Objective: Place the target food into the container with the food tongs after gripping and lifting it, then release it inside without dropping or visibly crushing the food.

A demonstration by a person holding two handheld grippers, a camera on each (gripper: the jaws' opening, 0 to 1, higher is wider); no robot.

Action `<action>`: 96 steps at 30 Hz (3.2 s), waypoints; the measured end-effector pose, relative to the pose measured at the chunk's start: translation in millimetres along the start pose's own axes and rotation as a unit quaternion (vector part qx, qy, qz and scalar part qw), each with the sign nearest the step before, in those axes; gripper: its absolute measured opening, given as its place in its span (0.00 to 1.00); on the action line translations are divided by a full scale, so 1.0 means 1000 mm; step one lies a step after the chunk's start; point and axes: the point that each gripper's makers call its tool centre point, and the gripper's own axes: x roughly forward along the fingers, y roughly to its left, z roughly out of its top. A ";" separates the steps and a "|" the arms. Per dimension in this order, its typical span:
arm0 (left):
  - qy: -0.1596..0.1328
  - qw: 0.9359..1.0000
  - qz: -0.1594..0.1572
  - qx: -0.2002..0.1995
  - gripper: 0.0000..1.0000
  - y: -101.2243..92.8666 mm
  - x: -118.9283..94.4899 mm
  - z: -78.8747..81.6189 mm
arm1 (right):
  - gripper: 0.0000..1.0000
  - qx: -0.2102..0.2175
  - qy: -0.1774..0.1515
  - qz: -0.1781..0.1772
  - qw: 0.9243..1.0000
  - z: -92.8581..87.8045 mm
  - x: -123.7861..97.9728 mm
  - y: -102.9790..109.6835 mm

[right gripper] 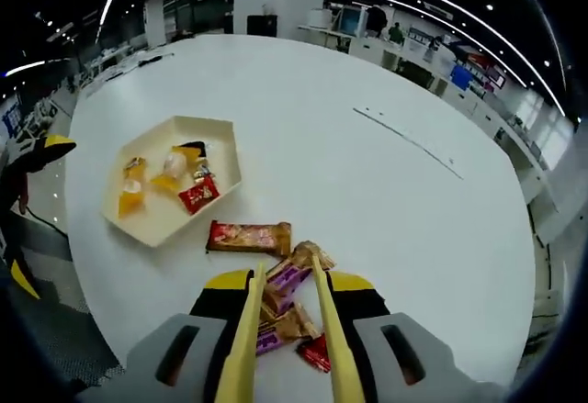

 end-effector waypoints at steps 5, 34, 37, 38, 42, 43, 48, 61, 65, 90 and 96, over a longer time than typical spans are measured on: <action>0.000 1.000 0.000 -0.001 0.99 0.000 0.000 0.000 | 0.29 -0.017 0.021 0.008 1.000 -0.014 0.003 -0.001; 0.005 1.000 0.002 -0.002 0.99 0.001 0.001 -0.003 | 0.28 -0.014 0.058 0.032 0.998 -0.038 0.012 -0.009; 0.004 1.000 0.003 -0.003 0.99 0.002 0.000 -0.003 | 0.28 -0.005 0.057 0.043 0.997 -0.044 0.007 -0.018; 0.005 1.000 0.003 -0.004 0.99 0.001 0.001 -0.003 | 0.28 -0.006 0.058 0.041 0.997 -0.046 0.006 -0.021; 0.005 1.000 0.001 -0.004 0.99 0.001 0.001 -0.003 | 0.29 -0.004 0.037 0.057 0.998 -0.037 0.003 -0.024; 0.004 1.000 0.001 -0.004 0.99 0.001 0.001 -0.003 | 0.29 0.001 0.040 0.053 0.998 -0.036 0.004 -0.025; 0.007 1.000 -0.001 -0.004 0.99 0.000 0.001 -0.004 | 0.29 0.006 0.045 0.061 0.997 -0.031 0.014 -0.021; 0.013 1.000 -0.001 0.000 0.98 0.000 0.002 -0.006 | 0.21 -0.017 0.060 0.081 0.995 -0.035 0.020 -0.016; 0.009 1.000 -0.002 -0.006 0.99 0.000 0.002 -0.004 | 0.21 -0.024 0.065 0.082 0.994 -0.034 0.021 -0.015; -0.015 1.000 -0.004 -0.009 0.99 -0.001 -0.001 0.004 | 0.22 -0.075 0.037 0.102 0.991 0.003 -0.010 -0.028; -0.017 1.000 -0.002 -0.007 0.99 -0.001 -0.002 0.005 | 0.22 -0.078 0.033 0.105 0.991 0.013 -0.017 -0.033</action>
